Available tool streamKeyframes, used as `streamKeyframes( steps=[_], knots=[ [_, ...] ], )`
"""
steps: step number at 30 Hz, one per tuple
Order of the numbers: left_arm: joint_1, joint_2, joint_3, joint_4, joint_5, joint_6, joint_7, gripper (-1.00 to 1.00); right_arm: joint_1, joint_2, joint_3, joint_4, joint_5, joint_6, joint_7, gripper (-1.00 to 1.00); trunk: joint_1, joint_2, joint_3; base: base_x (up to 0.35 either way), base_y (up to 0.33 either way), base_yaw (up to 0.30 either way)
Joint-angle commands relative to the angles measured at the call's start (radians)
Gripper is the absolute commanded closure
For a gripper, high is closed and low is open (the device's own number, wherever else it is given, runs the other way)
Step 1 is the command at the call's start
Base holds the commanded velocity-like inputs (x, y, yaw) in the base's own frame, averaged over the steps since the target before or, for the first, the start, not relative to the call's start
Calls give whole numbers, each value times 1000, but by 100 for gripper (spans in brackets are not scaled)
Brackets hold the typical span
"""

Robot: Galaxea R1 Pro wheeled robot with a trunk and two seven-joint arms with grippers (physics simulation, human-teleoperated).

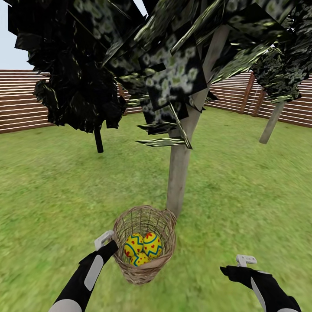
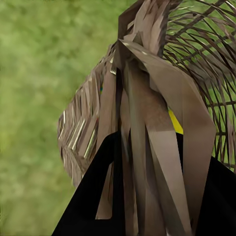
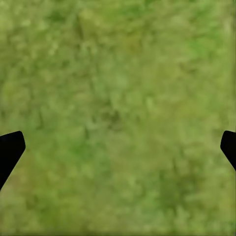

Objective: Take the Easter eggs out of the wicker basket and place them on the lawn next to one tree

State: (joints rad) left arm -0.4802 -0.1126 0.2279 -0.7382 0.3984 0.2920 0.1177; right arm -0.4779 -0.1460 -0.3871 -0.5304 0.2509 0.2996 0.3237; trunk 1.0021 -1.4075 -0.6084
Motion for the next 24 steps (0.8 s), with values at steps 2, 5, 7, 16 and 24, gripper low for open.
streamKeyframes(
  steps=[2,5,7,16,24],
  knots=[
    [0,-1,2,-3,13,6,5,100,-1,0,-7,-2,11,3,9,-100,0,-1,-1,0,0,0],
    [-1,-1,2,-3,13,6,5,100,-1,0,-7,-2,11,3,9,-100,0,-1,-1,44,-12,0],
    [0,-1,2,-3,13,6,5,100,-1,1,-7,-2,11,3,9,-100,0,-1,-1,254,-112,0],
    [-1,-1,2,-3,13,6,5,100,-1,1,-7,-2,11,2,9,-100,0,-1,-1,81,-21,0],
    [-1,-1,2,-1,13,6,-6,100,-1,0,-7,-2,11,2,9,-100,27,-50,-23,0,0,0]
  ],
)
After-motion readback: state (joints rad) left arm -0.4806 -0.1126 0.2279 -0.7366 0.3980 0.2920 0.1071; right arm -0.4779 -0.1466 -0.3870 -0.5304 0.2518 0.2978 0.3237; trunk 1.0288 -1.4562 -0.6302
